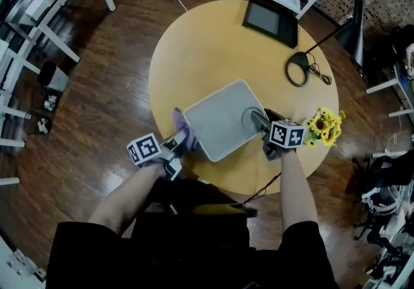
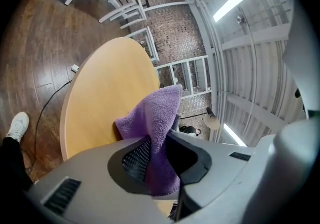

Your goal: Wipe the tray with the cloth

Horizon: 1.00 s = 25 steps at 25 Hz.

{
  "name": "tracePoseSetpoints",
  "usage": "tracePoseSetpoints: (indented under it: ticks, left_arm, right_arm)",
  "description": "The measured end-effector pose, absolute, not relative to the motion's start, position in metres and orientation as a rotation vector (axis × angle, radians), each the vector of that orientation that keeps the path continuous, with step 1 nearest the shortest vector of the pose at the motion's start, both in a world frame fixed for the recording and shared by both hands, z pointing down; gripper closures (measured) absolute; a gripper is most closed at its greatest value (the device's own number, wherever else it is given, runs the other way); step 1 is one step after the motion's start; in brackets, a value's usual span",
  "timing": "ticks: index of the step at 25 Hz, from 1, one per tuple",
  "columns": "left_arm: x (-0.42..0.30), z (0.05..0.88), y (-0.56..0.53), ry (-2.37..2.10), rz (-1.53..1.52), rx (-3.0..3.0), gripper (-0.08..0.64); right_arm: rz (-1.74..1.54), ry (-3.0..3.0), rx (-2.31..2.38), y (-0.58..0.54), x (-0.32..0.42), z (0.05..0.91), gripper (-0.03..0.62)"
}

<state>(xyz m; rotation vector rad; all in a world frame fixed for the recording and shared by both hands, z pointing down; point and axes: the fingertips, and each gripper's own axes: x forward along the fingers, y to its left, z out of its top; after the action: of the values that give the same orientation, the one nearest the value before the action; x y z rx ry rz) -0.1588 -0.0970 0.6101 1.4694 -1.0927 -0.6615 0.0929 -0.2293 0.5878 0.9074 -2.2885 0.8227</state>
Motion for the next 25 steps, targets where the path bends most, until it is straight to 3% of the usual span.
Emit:
tracePoseSetpoints:
  ticks: [18, 25]
  left_arm:
    - [-0.177, 0.589, -0.248, -0.96, -0.279, 1.757, 0.495]
    - [-0.163, 0.595, -0.239, -0.779, -0.314, 1.685, 0.499]
  right_arm:
    - [1.188, -2.256, 1.301, -0.143, 0.101, 0.58, 0.353]
    - [1.102, -2.179, 1.394, -0.144, 0.111, 0.588, 0.357]
